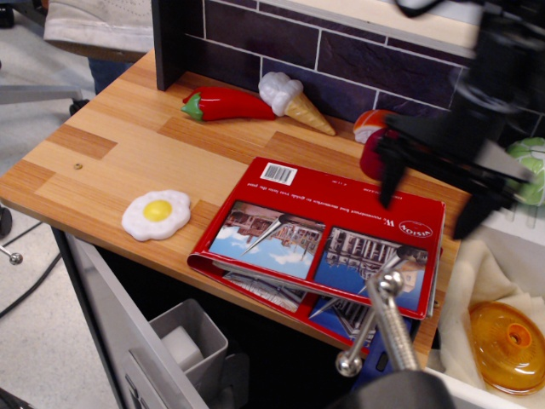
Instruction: Open book
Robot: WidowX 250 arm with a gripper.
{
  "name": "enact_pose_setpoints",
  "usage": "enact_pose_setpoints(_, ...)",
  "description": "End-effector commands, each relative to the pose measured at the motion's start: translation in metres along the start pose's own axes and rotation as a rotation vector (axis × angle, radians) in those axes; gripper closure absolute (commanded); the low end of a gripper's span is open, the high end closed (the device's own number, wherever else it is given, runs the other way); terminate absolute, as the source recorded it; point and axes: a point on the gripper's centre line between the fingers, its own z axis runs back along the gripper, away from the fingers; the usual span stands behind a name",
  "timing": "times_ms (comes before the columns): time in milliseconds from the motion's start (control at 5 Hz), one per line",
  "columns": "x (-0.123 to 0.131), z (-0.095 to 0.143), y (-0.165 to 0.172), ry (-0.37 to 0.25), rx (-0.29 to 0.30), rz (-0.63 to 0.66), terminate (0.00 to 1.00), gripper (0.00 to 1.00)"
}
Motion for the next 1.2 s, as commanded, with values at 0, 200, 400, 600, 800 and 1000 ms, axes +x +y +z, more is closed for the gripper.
enact_pose_setpoints(0,0.009,-0.009,-0.014,-0.085,0.104,-0.011,0.00,0.00)
enact_pose_setpoints(200,0.014,-0.024,-0.005,-0.061,0.164,0.023,0.00,0.00)
enact_pose_setpoints(400,0.016,-0.028,0.007,-0.075,0.223,0.021,0.00,0.00)
enact_pose_setpoints(600,0.020,-0.025,0.019,-0.118,0.263,-0.004,0.00,0.00)
enact_pose_setpoints(800,0.032,-0.005,0.044,-0.174,0.295,-0.037,0.00,0.00)
enact_pose_setpoints(1000,0.034,0.003,0.069,-0.156,0.351,-0.084,0.00,0.00)
